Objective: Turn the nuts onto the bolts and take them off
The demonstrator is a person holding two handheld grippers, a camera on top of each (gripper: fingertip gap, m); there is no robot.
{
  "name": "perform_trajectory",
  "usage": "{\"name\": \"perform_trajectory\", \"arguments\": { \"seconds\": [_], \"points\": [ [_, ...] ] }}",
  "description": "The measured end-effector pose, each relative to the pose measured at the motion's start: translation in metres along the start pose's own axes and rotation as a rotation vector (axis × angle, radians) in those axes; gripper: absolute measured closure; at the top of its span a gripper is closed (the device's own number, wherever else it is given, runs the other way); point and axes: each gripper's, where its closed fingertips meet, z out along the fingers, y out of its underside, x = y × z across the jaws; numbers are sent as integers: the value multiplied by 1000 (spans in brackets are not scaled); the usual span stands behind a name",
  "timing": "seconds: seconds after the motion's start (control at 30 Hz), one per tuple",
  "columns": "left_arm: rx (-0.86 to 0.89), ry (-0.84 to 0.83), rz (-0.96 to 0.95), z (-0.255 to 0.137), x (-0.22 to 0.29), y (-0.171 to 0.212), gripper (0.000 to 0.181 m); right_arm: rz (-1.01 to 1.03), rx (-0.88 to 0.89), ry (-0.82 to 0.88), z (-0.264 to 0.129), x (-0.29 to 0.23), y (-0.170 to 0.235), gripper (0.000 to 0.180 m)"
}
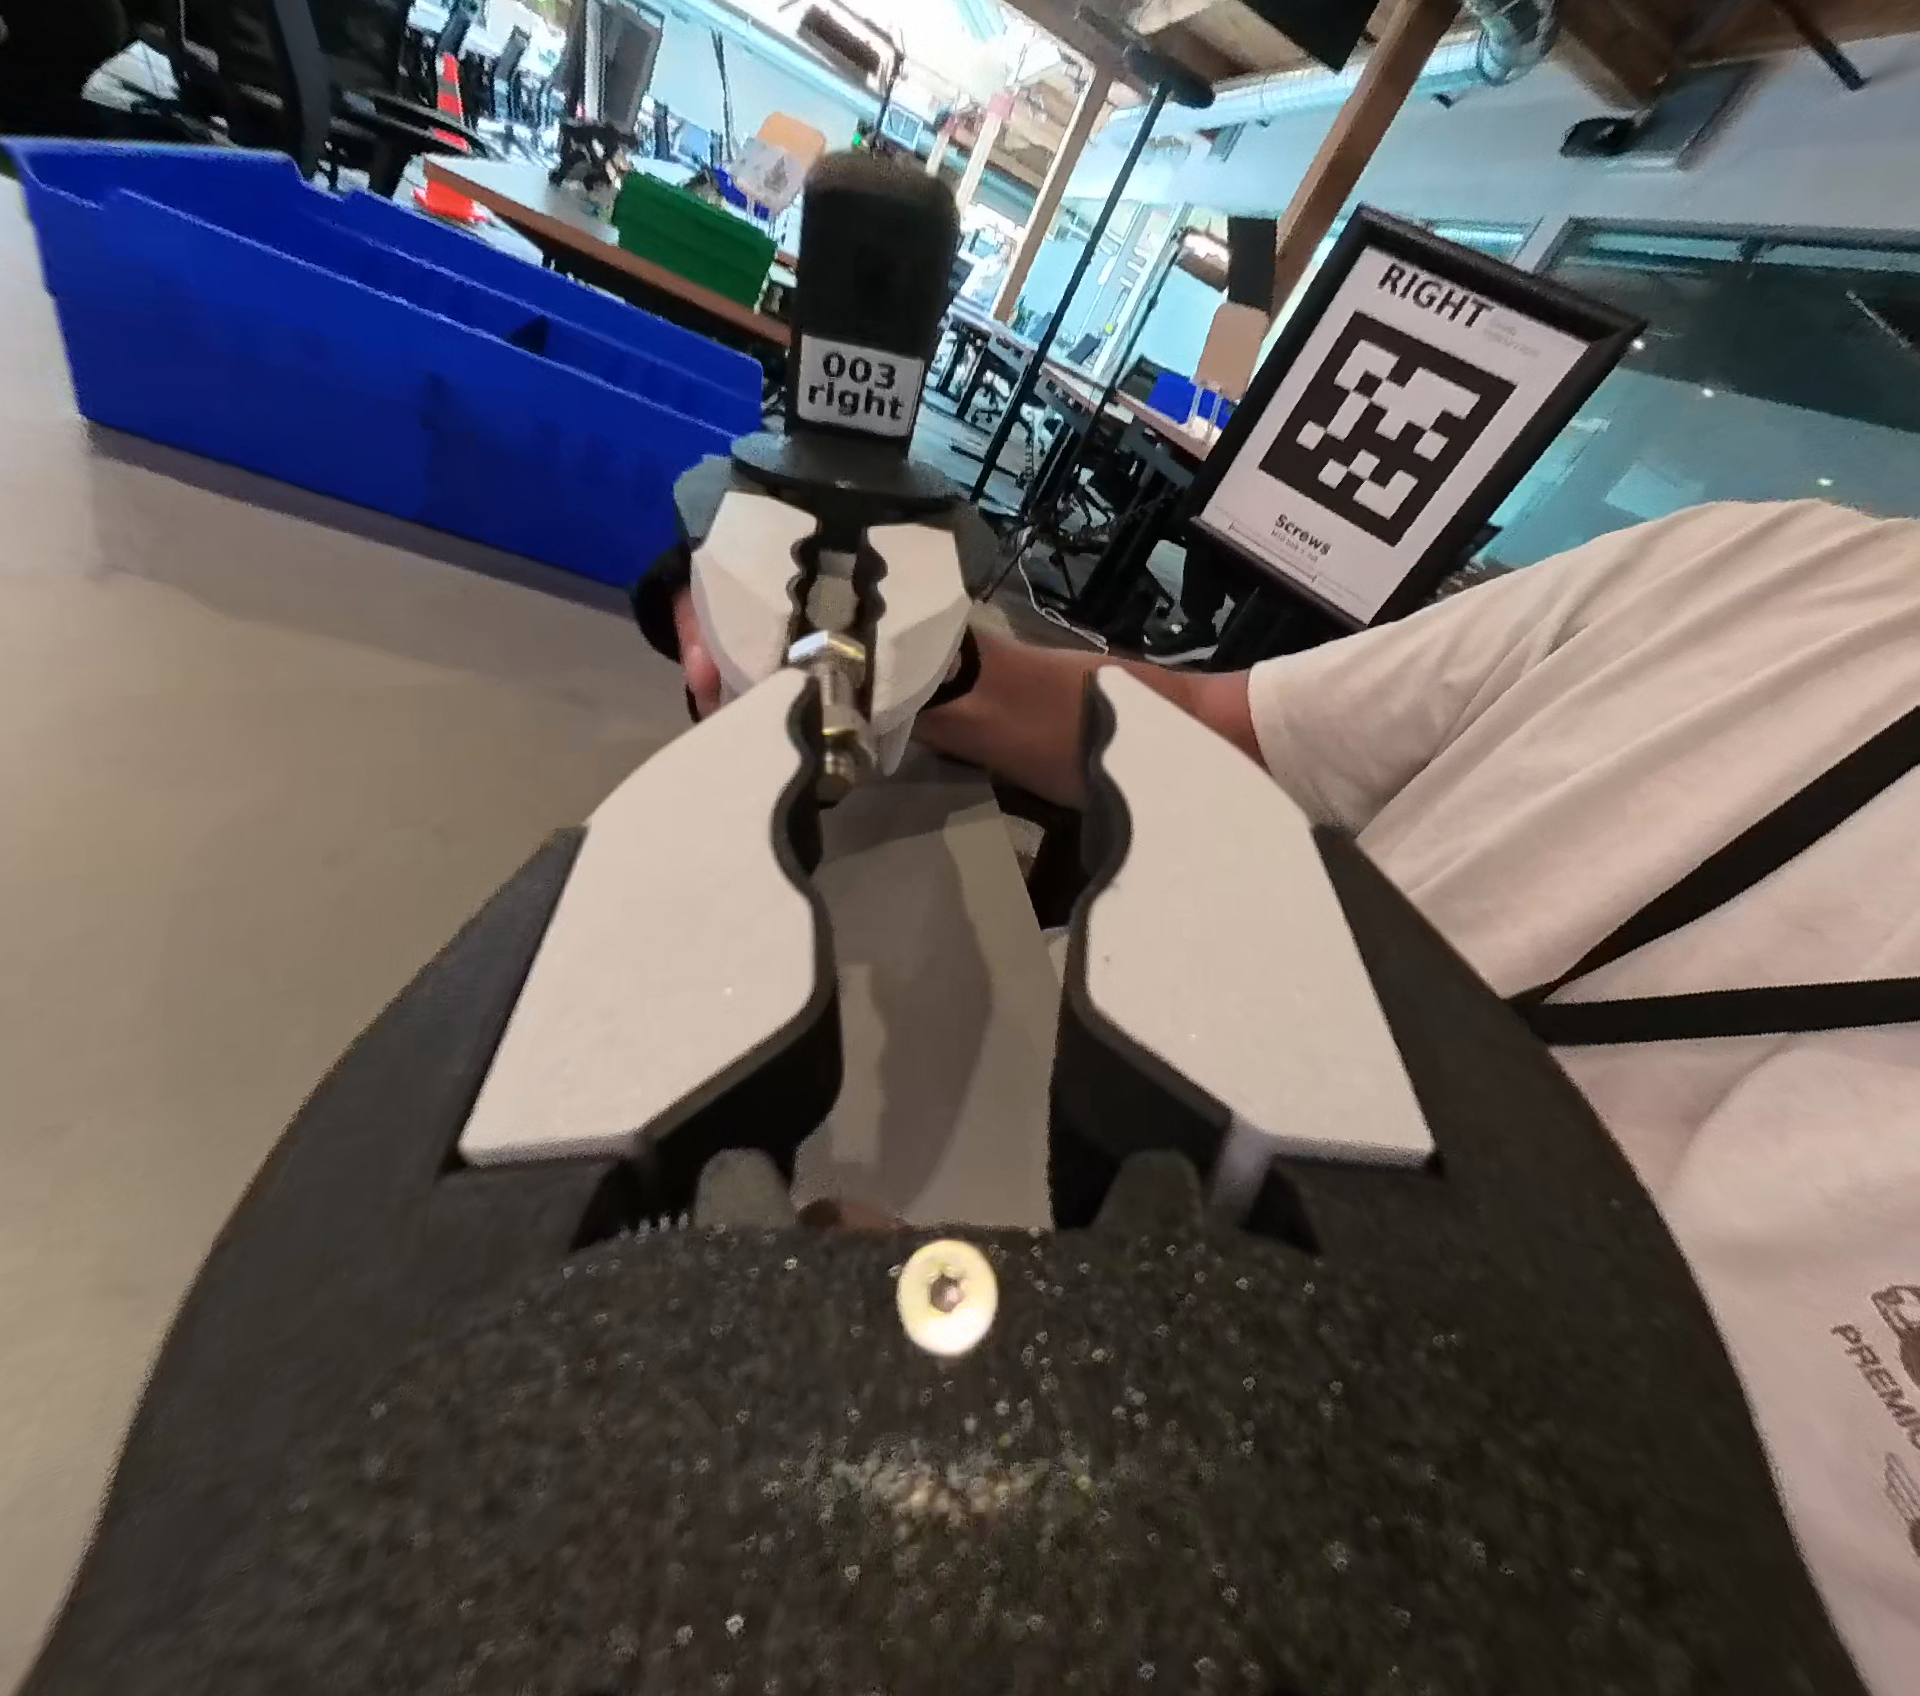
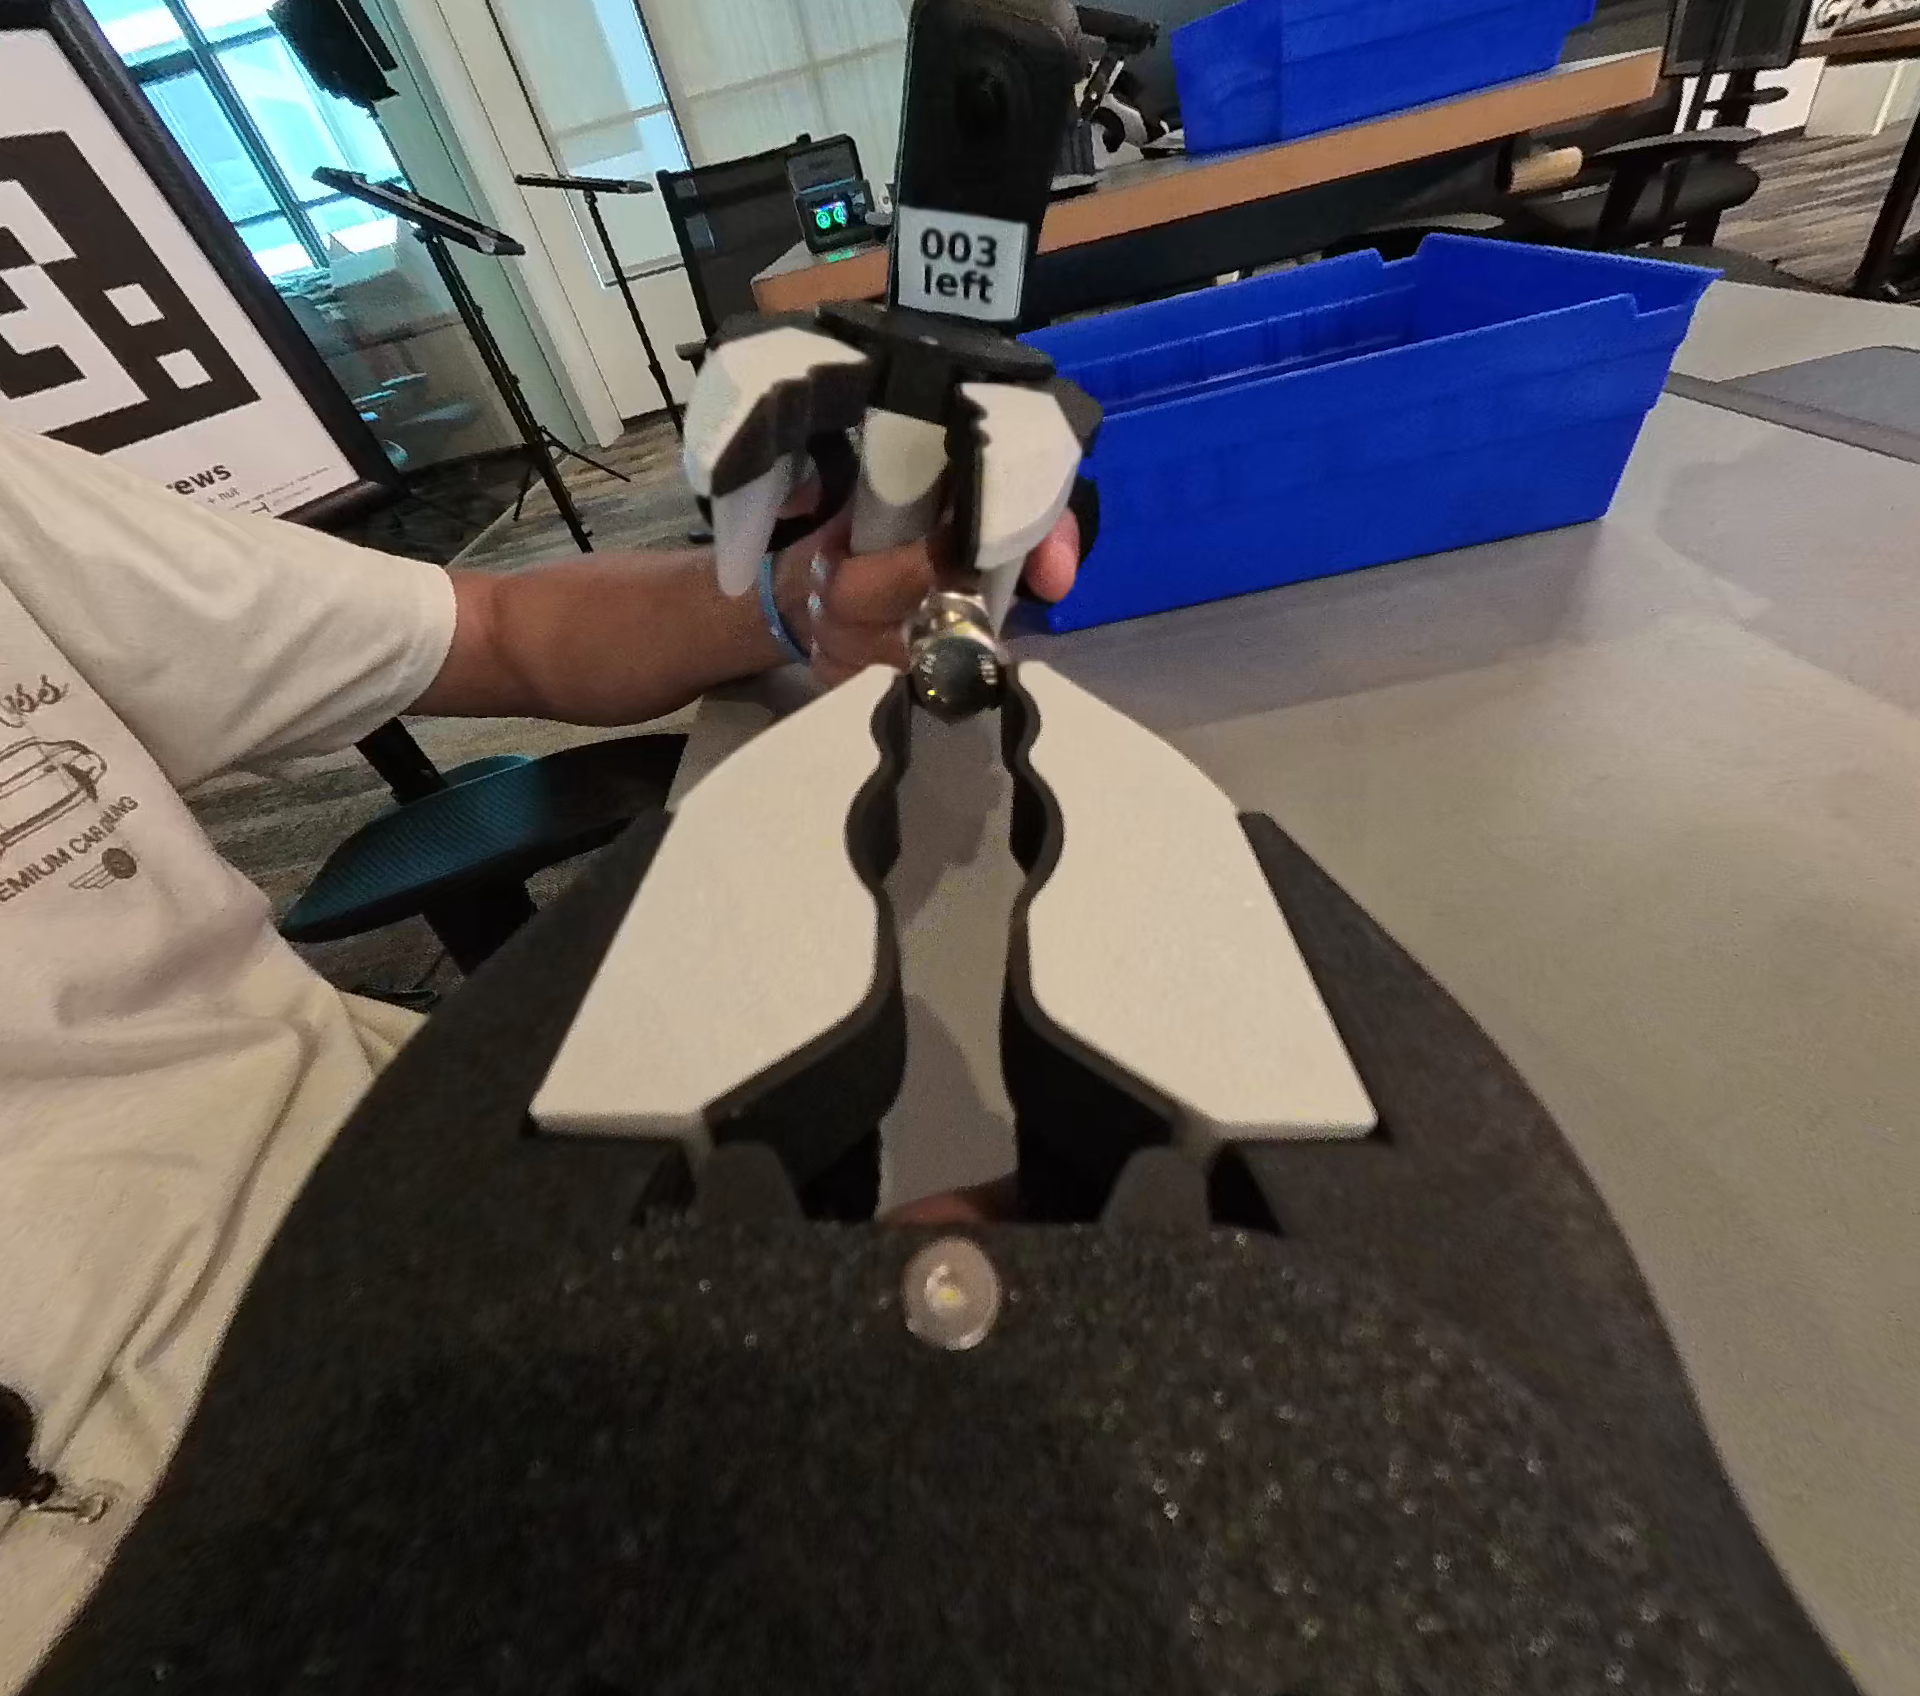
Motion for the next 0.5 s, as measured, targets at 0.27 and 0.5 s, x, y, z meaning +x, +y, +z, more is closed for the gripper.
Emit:
{"name": "perform_trajectory", "arguments": {
  "seconds": [0.27, 0.5],
  "points": [
    [-31, -20, 8, 2, -3, 8, 134, 34, 36, -24, -4, -1, -6, 163],
    [-59, -97, 68, 5, -11, 12, 136, 55, 49, -35, -5, -2, -8, 163]
  ]
}}
